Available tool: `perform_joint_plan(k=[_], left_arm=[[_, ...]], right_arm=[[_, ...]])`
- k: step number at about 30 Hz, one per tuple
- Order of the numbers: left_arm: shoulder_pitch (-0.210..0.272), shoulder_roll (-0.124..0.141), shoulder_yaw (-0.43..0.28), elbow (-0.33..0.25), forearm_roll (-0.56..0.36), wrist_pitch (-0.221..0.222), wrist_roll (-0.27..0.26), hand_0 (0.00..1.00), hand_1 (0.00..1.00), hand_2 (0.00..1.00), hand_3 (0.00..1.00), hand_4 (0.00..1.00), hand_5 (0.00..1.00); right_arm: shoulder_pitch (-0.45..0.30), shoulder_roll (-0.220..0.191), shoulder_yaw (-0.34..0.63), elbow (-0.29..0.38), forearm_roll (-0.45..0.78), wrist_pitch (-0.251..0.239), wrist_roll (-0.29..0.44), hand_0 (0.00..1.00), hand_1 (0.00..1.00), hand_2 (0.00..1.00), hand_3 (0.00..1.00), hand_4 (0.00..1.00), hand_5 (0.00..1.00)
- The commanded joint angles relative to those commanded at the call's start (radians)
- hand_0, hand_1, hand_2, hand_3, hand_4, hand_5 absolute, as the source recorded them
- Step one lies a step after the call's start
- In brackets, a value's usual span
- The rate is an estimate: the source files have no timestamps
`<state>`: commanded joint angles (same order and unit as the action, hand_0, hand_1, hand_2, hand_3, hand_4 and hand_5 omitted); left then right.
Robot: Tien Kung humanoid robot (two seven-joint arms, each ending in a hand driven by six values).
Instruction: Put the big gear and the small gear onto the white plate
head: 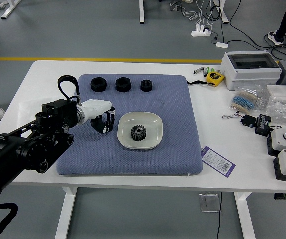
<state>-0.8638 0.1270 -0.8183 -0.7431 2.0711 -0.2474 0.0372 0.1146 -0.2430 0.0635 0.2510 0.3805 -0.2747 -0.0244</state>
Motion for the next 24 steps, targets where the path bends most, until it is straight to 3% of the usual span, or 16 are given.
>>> perform_joint_plan(k=[10, 17, 24], left_arm=[[0.008, 0.006, -0.051, -0.096, 0.014, 0.001, 0.003, 0.329, 0.307, 0.357, 0.395, 0.544, 0.002], [0.029, -0.030, -0.067, -0.162, -0.037, 0.031, -0.022, 0.331, 0.309, 0.358, 0.401, 0.531, 0.002], [0.028, -0.068, 0.009, -0.148, -0.078, 0.092, -0.068, 0.337, 0.328, 0.377, 0.428, 0.570, 0.002]], right_arm=[[-0.007, 0.000, 0.004, 0.000, -0.007, -0.001, -0.002, 0.655, 0.646, 0.728, 0.573, 0.790, 0.719], [-0.011, 0.001, 0.005, 0.000, -0.009, -0.001, -0.002, 0.655, 0.646, 0.728, 0.573, 0.790, 0.719], [-0.005, 0.000, -0.004, 0.001, 0.006, 0.000, 0.003, 0.656, 0.647, 0.728, 0.573, 0.790, 0.719]])
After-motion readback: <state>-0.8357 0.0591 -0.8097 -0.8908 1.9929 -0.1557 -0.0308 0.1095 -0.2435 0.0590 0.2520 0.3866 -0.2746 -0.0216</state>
